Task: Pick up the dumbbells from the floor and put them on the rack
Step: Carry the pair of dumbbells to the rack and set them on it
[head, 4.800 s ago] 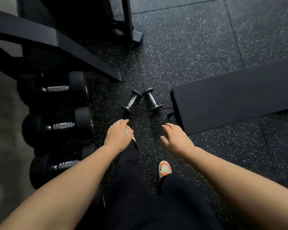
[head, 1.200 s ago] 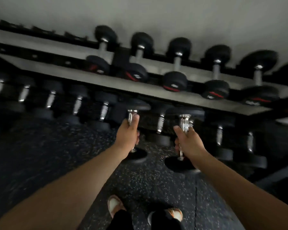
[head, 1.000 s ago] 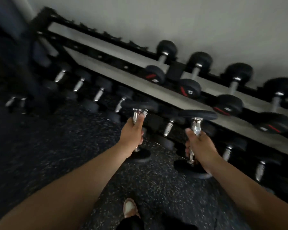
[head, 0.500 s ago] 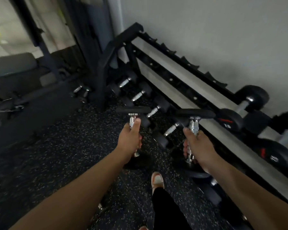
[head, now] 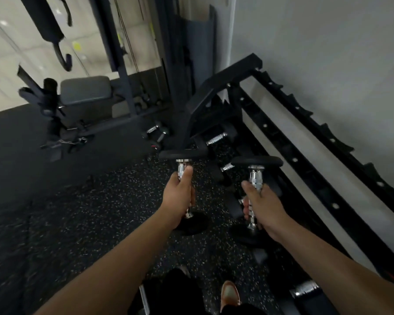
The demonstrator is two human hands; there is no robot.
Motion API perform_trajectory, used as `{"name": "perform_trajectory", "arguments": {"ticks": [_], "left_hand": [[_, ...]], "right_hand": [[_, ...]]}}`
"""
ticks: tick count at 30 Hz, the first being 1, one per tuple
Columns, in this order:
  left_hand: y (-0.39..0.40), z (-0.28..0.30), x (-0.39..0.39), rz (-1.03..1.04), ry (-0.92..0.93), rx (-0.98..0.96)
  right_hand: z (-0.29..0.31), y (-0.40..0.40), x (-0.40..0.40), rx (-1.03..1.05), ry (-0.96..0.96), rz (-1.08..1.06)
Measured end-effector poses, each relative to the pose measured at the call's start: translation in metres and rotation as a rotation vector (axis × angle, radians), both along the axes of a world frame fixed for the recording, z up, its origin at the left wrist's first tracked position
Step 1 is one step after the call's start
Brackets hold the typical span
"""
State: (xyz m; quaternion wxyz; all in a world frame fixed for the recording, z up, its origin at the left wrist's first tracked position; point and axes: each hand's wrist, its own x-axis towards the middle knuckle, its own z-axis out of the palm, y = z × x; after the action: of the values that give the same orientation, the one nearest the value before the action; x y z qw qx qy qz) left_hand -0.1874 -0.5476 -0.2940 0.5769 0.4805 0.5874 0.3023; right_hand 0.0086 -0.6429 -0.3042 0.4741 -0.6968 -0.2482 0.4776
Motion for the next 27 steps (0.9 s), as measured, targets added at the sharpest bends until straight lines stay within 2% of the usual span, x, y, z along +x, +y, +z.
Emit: {"name": "perform_trajectory", "arguments": {"ticks": [7,14,22,27], "left_hand": [[0.126,-0.023,-0.005,0.003,0.009,-0.003],[0.27,-0.029,0.01,-0.15,-0.002,-0.007],[0.393,-0.026,0.089,-0.357,-0.011,-0.066],[0.454,-0.034,0.17,-0.472,0.016,-0.078]], "right_hand": [[-0.009,0.121,-0.008,-0.035,0.007,-0.018],[0.0,0.232,-0.01,-0.049,-0.001,-0.168],[0.0,0.322,0.036,-0.057,0.021,-0.406],[-0.022,0.361,0.094,-0.083,0.017,-0.519]]}}
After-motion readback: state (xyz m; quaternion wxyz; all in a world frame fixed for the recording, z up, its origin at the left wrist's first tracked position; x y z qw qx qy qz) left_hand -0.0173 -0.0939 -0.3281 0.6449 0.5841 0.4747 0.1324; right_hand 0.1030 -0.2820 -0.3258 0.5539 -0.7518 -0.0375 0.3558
